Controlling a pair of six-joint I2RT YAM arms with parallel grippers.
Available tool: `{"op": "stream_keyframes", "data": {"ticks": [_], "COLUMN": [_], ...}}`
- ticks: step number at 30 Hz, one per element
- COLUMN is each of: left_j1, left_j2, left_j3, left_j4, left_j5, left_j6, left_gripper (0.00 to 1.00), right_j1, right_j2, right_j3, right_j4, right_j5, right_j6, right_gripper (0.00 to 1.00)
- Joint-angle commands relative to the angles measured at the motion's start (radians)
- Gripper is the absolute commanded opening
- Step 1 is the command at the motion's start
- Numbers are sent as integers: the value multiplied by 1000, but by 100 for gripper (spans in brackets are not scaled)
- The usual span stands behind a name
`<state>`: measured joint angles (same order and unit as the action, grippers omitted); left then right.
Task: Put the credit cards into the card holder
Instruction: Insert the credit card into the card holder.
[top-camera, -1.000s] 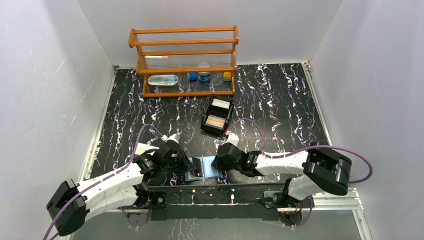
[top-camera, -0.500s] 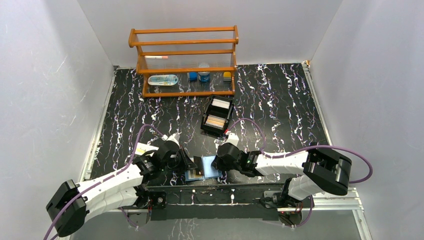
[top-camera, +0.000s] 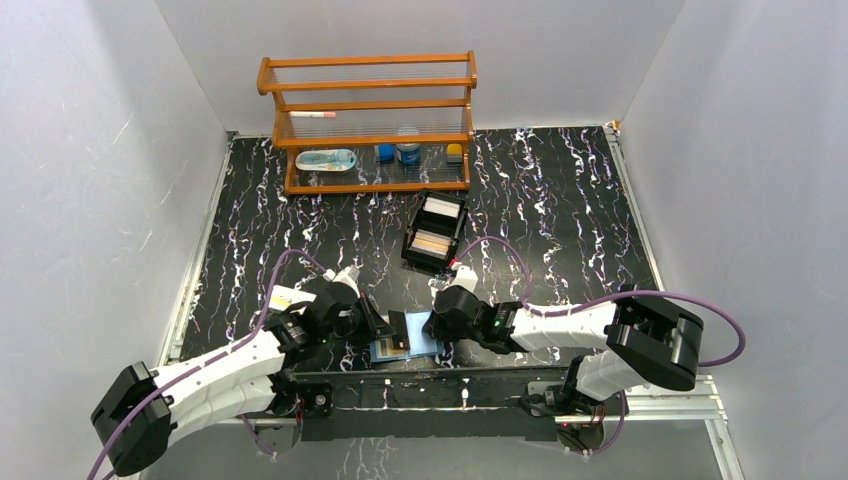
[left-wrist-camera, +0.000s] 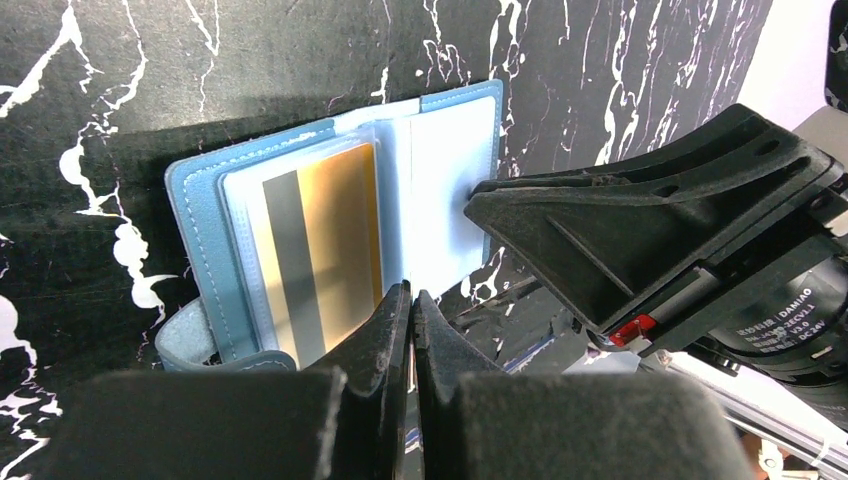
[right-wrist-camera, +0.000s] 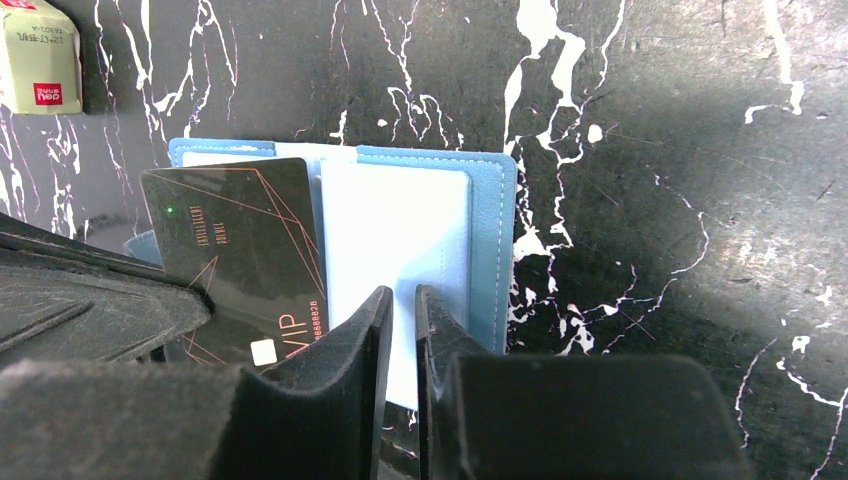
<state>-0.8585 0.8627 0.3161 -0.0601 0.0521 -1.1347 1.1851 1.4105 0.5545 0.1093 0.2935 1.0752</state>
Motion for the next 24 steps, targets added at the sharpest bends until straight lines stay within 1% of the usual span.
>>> {"op": "stream_keyframes", "data": {"ticks": [1, 6, 11, 18, 24], "left_j1": [6, 6, 6, 6, 7], "left_j2": [9, 21, 54, 73, 101], "left_j3": [-22, -36, -92, -74, -56], "left_j4": [2, -1, 116, 57, 46], "left_j5": [-6, -15, 21, -7, -1], "left_j6": [-5, -3, -25, -7, 25], "left_gripper": [0, 0, 0, 0, 0], "right_j1": [5, 5, 5, 5, 5], "right_j2": [25, 24, 27, 26, -8], "right_j3": [-27, -24, -24, -23, -8], "right_j4": [-91, -91, -89, -91, -136], "right_j5": [22, 22, 21, 21, 40], "right_j6": [-11, -12, -13, -12, -14], "right_gripper": [23, 23, 23, 23, 24]}}
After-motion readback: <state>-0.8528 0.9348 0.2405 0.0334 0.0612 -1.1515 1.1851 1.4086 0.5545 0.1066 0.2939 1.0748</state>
